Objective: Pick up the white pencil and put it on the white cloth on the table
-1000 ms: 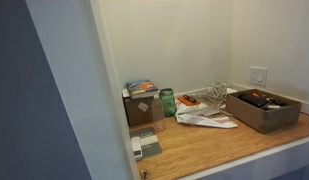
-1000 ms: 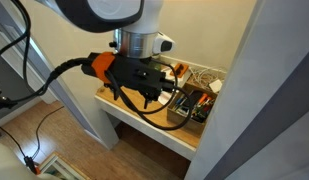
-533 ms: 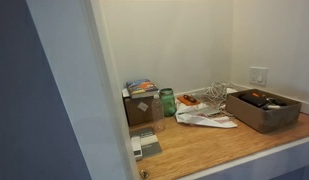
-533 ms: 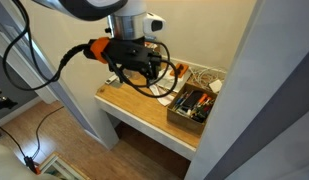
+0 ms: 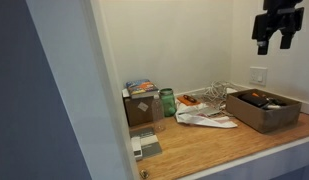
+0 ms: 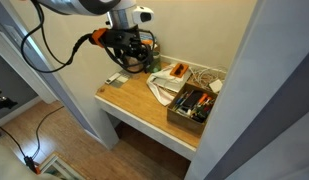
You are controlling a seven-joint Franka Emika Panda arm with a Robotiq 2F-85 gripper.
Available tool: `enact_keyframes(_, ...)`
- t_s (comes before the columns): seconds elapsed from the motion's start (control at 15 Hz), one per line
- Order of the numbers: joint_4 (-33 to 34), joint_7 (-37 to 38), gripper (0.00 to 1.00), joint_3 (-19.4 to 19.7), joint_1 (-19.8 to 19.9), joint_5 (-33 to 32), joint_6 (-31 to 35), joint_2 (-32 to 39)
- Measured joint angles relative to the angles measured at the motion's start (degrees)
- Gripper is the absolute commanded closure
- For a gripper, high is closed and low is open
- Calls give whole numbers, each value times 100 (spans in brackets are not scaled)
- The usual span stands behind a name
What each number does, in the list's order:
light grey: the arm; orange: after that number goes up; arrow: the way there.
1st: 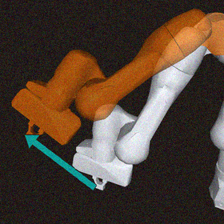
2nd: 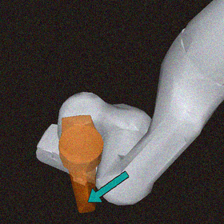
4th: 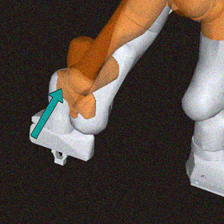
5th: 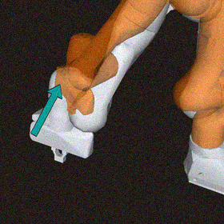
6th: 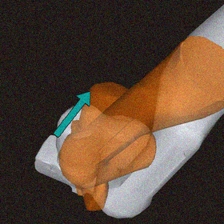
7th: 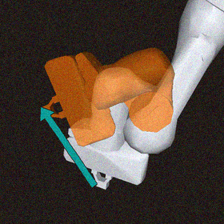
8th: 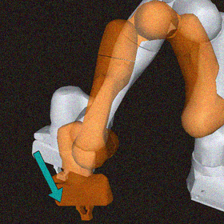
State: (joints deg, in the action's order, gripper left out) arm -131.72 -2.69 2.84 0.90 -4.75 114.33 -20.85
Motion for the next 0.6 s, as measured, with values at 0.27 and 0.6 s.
enact_keyframes(0.27,320,1215,0,-132,182,-268,151,689)
enact_keyframes(0.6,742,2369,0,-154,304,-863,394,1504)
